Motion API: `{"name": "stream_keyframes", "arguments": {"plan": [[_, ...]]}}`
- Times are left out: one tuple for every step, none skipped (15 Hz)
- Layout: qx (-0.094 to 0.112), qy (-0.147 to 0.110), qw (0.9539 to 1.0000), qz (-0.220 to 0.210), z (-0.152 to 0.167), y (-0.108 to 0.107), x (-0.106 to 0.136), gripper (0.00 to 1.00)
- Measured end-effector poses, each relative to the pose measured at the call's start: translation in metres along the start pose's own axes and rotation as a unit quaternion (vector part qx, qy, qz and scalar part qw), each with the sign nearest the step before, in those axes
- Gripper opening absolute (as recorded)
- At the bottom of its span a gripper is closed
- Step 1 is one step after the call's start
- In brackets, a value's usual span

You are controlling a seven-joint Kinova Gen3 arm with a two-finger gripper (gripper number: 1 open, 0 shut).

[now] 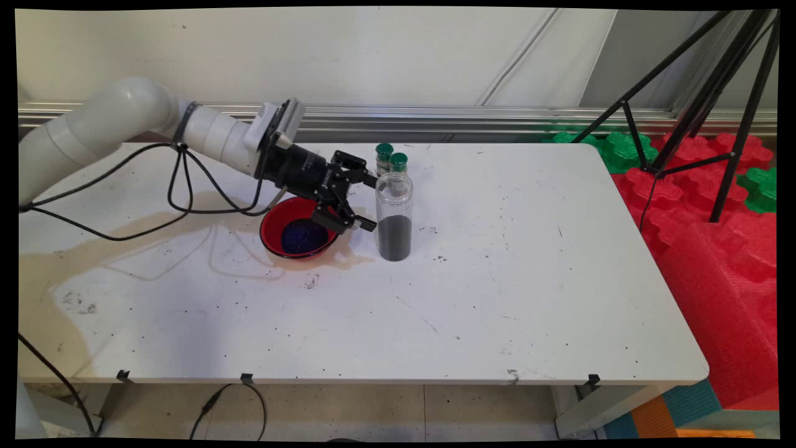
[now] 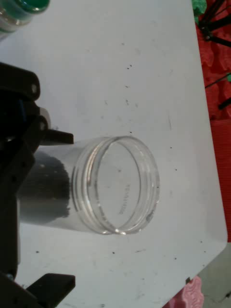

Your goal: Pick up the black seasoning powder from the table

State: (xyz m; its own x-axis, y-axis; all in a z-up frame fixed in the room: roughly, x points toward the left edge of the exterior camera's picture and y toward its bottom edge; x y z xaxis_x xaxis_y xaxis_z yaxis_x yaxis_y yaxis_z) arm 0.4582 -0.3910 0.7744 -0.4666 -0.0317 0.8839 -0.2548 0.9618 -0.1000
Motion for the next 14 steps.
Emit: {"name": "stream_keyframes", "arguments": {"plan": [[-0.001,0.005,1.0000,-0.002,0.004,-0.001,-0.002,1.00],[-0.001,0.007,1.0000,-0.004,0.006,-0.001,-0.003,1.00],[-0.001,0.011,0.9999,-0.006,0.010,-0.002,-0.004,1.00],[-0.002,0.015,0.9998,-0.009,0.014,-0.003,-0.006,1.00],[-0.002,0.019,0.9998,-0.011,0.017,-0.004,-0.008,1.00],[-0.002,0.022,0.9997,-0.013,0.020,-0.005,-0.009,1.00],[-0.002,0.024,0.9996,-0.014,0.022,-0.006,-0.010,1.00],[-0.002,0.026,0.9995,-0.016,0.025,-0.006,-0.012,1.00],[-0.001,0.029,0.9994,-0.018,0.028,-0.007,-0.013,1.00],[-0.001,0.031,0.9993,-0.020,0.031,-0.008,-0.014,1.00],[-0.001,0.033,0.9992,-0.021,0.034,-0.008,-0.015,1.00],[0.000,0.035,0.9991,-0.022,0.036,-0.009,-0.016,1.00],[0.000,0.037,0.9990,-0.024,0.039,-0.009,-0.017,1.00],[0.000,0.038,0.9990,-0.025,0.041,-0.010,-0.018,1.00]]}}
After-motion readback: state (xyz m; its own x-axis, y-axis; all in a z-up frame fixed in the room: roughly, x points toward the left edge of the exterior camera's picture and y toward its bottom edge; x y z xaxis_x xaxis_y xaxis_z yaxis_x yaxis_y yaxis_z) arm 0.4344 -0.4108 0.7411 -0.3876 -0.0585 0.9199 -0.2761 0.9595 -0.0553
